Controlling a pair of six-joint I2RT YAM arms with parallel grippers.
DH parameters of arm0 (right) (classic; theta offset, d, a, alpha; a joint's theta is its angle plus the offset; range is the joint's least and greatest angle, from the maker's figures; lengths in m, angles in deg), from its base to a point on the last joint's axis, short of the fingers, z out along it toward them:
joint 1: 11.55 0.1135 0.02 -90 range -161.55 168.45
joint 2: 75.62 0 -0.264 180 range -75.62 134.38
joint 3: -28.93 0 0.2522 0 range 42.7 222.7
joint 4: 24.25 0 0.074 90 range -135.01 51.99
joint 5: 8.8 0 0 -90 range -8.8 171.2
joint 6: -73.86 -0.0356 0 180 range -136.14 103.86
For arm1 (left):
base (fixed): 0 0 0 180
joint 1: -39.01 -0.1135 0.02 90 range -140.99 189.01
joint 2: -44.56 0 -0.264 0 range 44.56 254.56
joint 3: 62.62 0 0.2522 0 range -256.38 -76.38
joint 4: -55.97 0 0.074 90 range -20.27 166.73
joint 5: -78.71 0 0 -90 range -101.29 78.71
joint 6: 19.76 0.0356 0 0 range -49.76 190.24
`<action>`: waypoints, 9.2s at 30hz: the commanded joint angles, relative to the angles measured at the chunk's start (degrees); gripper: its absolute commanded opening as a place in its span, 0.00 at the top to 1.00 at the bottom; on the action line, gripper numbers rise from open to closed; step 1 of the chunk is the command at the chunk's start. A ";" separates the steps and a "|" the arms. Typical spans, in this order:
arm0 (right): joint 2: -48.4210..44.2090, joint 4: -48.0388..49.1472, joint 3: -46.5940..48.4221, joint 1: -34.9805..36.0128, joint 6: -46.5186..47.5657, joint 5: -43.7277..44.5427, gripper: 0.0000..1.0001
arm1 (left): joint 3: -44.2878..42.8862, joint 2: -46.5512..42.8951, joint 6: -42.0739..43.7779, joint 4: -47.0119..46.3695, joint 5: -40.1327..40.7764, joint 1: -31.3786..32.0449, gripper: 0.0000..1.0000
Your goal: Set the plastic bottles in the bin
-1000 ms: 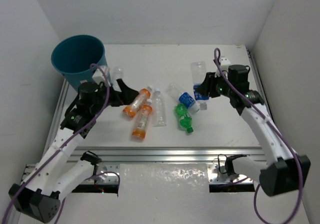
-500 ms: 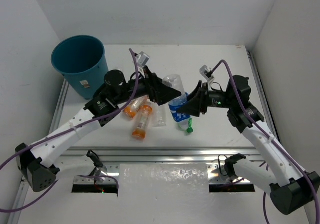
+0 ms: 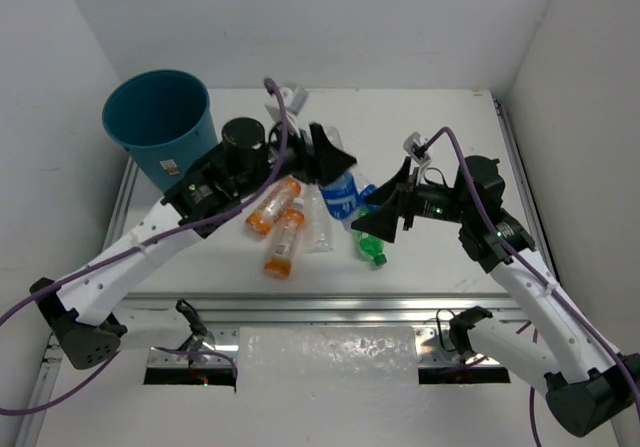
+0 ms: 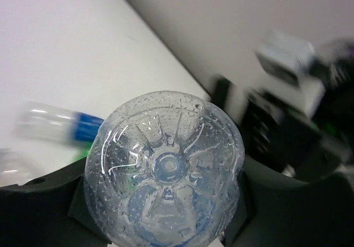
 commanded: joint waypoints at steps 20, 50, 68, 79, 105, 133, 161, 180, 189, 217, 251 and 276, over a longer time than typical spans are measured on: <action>-7.16 -19.59 -1.81 0.09 9.32 27.26 0.01 | -37.94 26.72 6.18 19.99 48.71 -54.22 0.47; 62.79 -25.03 29.21 -4.29 22.86 51.96 0.39 | -7.00 -10.63 9.17 21.14 24.62 -40.43 0.00; 16.05 -8.28 9.53 -8.35 10.84 7.88 0.79 | 7.25 -3.18 -5.16 -12.67 -19.95 -19.81 0.00; 6.99 12.13 3.98 -7.20 -4.56 -16.31 0.77 | 2.58 3.43 -4.54 -18.05 -23.63 -8.79 0.00; -2.77 -24.34 6.36 -8.35 10.64 27.19 0.01 | -39.07 18.27 5.48 25.54 54.14 -47.70 0.98; 49.52 -32.16 15.15 5.36 11.08 46.35 0.23 | -24.86 -0.67 10.75 28.36 17.35 -39.02 0.00; -0.04 -0.25 0.28 6.24 8.71 1.55 0.78 | 17.26 -11.25 -6.39 -16.11 -23.81 -13.02 0.00; 0.13 0.81 2.14 6.33 8.09 -0.77 0.65 | 8.30 -1.49 -1.38 -12.70 -15.40 1.76 1.00; -3.30 2.04 -0.76 6.24 7.65 4.86 0.01 | 7.51 -5.18 -1.56 -8.84 -7.13 1.68 1.00; -9.71 -19.06 4.77 6.24 14.68 33.87 0.01 | -37.56 17.11 15.68 17.52 59.52 -40.30 1.00; 57.77 -25.83 30.88 18.55 -3.68 57.69 0.09 | -6.56 -13.97 11.98 25.01 22.86 -45.08 0.00; 5.78 -2.46 -1.11 5.11 12.21 21.45 0.83 | 12.07 -9.23 -5.69 -12.05 -21.19 -17.06 0.00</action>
